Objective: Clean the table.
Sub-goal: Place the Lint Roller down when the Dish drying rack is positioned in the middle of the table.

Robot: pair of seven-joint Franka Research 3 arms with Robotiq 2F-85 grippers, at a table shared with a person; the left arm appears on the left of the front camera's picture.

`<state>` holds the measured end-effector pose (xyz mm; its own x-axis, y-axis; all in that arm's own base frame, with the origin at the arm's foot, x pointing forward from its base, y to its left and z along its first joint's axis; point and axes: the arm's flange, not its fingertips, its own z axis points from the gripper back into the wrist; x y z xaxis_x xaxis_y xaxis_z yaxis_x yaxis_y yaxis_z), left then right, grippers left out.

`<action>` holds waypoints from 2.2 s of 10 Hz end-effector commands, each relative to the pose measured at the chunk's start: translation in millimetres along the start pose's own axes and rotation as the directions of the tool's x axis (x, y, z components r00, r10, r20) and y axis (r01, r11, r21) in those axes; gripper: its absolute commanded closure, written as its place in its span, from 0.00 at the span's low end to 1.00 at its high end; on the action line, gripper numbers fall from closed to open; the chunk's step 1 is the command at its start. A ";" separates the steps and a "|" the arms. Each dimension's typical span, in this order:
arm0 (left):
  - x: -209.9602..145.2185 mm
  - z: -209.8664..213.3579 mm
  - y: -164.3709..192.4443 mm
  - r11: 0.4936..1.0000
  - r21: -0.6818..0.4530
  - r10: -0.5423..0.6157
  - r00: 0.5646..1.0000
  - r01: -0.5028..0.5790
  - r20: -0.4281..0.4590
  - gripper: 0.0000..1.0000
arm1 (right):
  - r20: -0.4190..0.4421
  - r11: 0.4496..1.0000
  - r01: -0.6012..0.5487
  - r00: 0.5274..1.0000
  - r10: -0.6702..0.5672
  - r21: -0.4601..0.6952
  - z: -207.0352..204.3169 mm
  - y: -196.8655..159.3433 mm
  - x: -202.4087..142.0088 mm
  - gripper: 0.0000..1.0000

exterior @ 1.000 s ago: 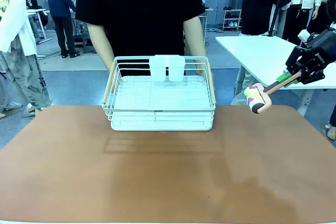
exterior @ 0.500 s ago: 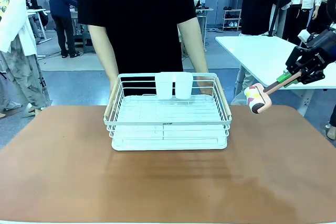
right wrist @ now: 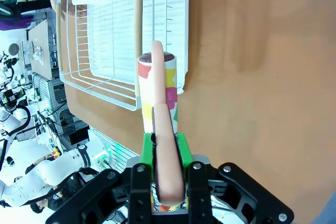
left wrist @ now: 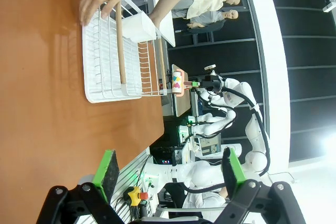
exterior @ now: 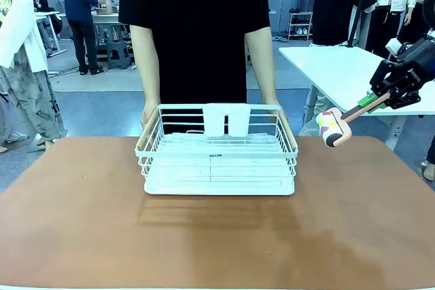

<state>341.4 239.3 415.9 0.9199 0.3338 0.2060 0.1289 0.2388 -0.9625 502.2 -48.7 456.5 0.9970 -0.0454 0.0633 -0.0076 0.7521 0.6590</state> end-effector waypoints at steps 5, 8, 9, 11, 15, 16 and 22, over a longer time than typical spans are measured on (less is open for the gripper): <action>-1.9 1.8 -0.8 1.000 -0.010 -0.005 1.000 0.005 0.005 0.00 | 0.000 1.000 0.000 1.000 0.000 0.000 0.0 0.0 0.0 0.79; -1.9 1.8 -0.8 1.000 -0.010 -0.005 1.000 0.005 0.005 0.00 | 0.329 0.928 0.357 0.868 -0.371 0.105 -8.8 3.0 5.1 0.79; -1.9 1.8 -0.8 1.000 -0.010 -0.005 1.000 0.005 0.005 0.00 | 0.351 0.899 0.412 0.828 -0.437 0.147 -9.6 4.7 1.2 0.79; -1.9 1.8 -0.8 1.000 -0.010 -0.005 1.000 0.005 0.005 0.00 | 0.447 0.764 0.589 0.627 -0.638 0.263 -8.6 7.4 2.9 0.79; -1.9 1.8 -0.8 1.000 -0.010 -0.005 1.000 0.005 0.005 0.00 | 0.551 0.578 0.738 0.338 -0.763 0.347 -42.3 -3.6 17.3 0.79; -1.9 1.8 -0.8 1.000 -0.010 -0.005 1.000 0.005 0.005 0.00 | 0.554 0.549 0.759 0.306 -0.775 0.349 -47.2 -5.5 20.7 0.79; -1.9 1.8 -0.8 1.000 -0.010 -0.005 1.000 0.005 0.005 0.00 | 0.571 0.446 0.830 0.198 -0.797 0.335 -90.5 -43.4 44.8 0.79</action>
<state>341.5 239.1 415.9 0.9201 0.3333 0.2059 0.1289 0.2388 -0.9625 544.5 -36.3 355.6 0.2256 -0.9694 -0.0971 0.7946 0.1254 0.5940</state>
